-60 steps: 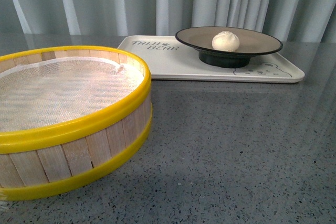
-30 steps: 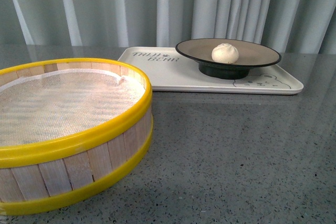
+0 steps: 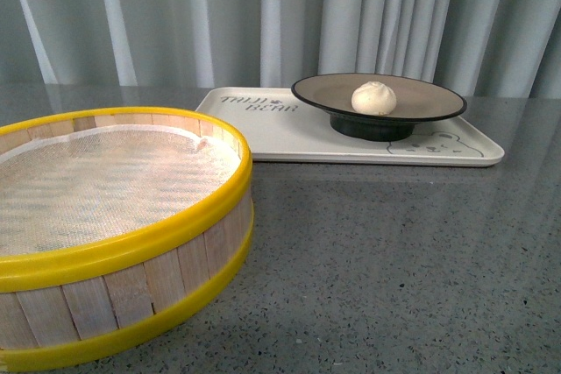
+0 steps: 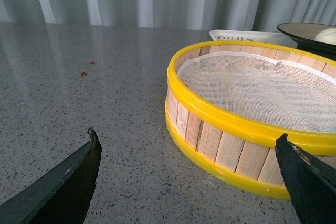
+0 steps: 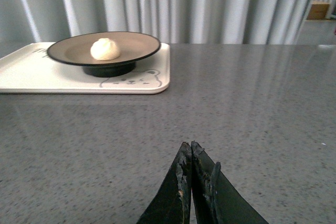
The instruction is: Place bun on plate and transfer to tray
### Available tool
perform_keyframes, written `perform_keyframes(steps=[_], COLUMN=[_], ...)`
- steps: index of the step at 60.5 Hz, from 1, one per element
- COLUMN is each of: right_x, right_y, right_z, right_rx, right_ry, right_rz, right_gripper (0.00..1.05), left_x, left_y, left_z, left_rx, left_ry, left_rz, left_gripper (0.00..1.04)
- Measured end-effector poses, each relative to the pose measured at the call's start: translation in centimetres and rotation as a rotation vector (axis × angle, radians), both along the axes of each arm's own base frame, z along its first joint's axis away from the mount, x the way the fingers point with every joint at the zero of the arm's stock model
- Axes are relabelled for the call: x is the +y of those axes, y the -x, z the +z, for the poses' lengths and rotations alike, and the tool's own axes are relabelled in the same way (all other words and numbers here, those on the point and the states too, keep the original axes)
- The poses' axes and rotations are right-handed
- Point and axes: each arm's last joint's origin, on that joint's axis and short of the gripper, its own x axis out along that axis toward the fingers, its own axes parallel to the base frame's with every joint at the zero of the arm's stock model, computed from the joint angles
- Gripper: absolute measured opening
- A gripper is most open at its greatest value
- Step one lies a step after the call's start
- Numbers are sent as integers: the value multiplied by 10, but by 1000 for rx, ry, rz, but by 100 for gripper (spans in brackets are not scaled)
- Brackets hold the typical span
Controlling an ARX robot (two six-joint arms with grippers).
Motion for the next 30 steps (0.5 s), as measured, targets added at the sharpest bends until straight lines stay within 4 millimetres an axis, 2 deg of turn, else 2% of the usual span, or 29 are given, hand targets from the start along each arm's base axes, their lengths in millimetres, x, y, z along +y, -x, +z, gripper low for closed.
perform_keyframes(steps=[30], right_x=[0], right_y=[11], right_z=[-17], right_rx=[-11], right_ry=[0], right_rz=[-6], right_gripper=[2], left_x=[0], left_y=[0], left_z=[0], left_rx=[0], left_ry=[0], left_rz=[1], left_gripper=[98])
